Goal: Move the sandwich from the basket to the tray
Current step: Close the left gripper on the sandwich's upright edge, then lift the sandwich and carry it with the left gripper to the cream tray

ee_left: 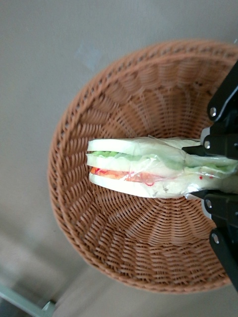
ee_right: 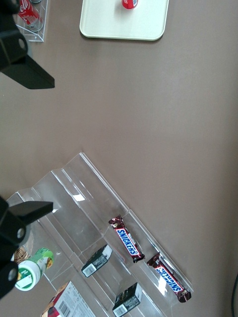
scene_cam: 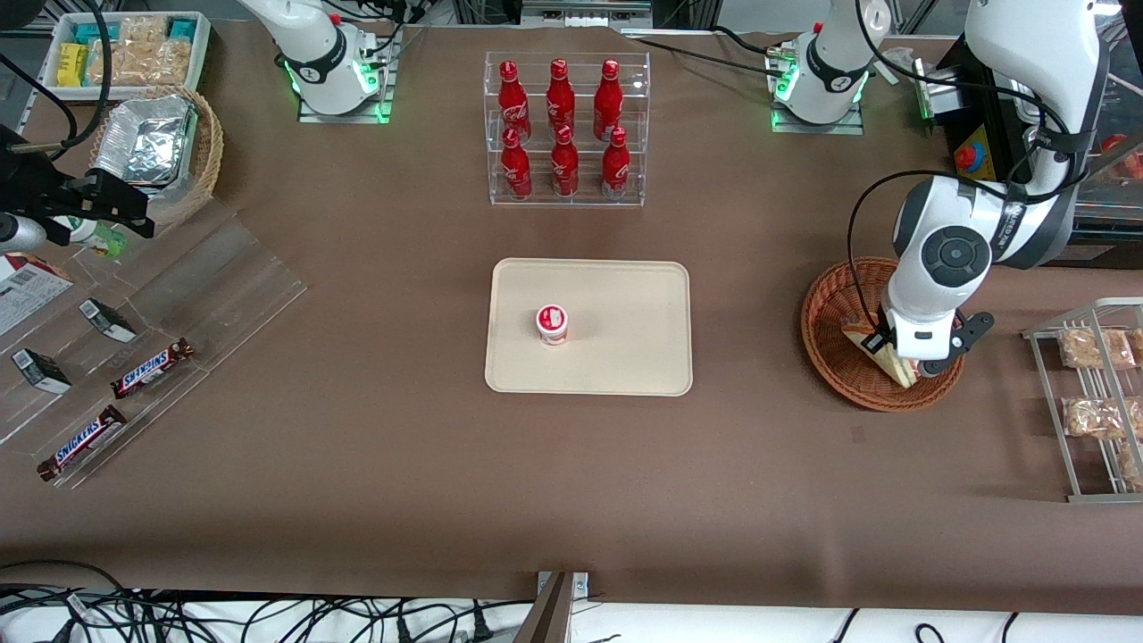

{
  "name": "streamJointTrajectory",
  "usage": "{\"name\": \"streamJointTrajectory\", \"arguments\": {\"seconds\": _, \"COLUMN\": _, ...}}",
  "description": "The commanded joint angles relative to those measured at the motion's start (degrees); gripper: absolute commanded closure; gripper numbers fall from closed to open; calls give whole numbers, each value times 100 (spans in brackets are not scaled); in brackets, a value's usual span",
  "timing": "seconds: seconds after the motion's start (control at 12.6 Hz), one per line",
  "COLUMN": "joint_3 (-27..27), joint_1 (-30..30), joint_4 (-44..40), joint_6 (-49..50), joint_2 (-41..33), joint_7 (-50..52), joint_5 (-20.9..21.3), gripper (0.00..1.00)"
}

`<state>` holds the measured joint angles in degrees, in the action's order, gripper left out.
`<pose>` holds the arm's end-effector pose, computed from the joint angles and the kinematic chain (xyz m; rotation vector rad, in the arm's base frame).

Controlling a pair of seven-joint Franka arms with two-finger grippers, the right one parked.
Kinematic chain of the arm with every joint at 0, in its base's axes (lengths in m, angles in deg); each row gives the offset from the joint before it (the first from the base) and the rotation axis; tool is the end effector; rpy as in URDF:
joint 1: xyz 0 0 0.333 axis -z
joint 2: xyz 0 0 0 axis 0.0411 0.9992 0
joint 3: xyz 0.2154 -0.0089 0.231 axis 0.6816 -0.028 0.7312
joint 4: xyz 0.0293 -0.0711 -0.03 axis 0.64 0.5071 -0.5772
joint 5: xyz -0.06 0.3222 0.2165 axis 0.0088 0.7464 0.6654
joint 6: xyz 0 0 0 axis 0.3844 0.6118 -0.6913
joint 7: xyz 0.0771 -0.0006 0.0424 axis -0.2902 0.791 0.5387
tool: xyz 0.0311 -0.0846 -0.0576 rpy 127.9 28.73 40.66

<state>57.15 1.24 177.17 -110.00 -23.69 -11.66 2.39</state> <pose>0.5908 -0.0342 0.2786 -2.6959 -0.9988 -0.0646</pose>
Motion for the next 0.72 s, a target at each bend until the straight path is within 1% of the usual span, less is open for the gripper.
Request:
{"name": "streamJointTrajectory", "arguments": {"seconds": 0.0, "joint_3": -540, "joint_1": 18, "joint_4": -1234, "joint_6": 1640, "joint_2": 10, "joint_7": -399, "joint_5": 37, "gripper": 75}}
{"name": "streamJointTrajectory", "arguments": {"seconds": 0.08, "joint_3": -699, "joint_1": 1, "joint_4": -1587, "joint_6": 2072, "joint_2": -8, "joint_7": -723, "joint_5": -190, "gripper": 75}}
{"name": "streamJointTrajectory", "arguments": {"seconds": 0.16, "joint_3": -752, "joint_1": 9, "joint_4": -1999, "joint_6": 2520, "joint_2": -8, "joint_7": -1057, "joint_5": -488, "gripper": 75}}
{"name": "streamJointTrajectory", "arguments": {"seconds": 0.24, "joint_3": -814, "joint_1": 18, "joint_4": -2334, "joint_6": 2942, "joint_2": -16, "joint_7": -1278, "joint_5": -700, "gripper": 75}}
{"name": "streamJointTrajectory", "arguments": {"seconds": 0.4, "joint_3": -1252, "joint_1": 18, "joint_4": -2705, "joint_6": 3297, "joint_2": -16, "joint_7": -1605, "joint_5": -781, "gripper": 75}}
{"name": "streamJointTrajectory", "arguments": {"seconds": 0.56, "joint_3": -1709, "joint_1": 44, "joint_4": -2785, "joint_6": 3281, "joint_2": 10, "joint_7": -1475, "joint_5": -982, "gripper": 75}}
{"name": "streamJointTrajectory", "arguments": {"seconds": 0.64, "joint_3": -1859, "joint_1": 123, "joint_4": -2786, "joint_6": 3254, "joint_2": 27, "joint_7": -1395, "joint_5": -992, "gripper": 75}}
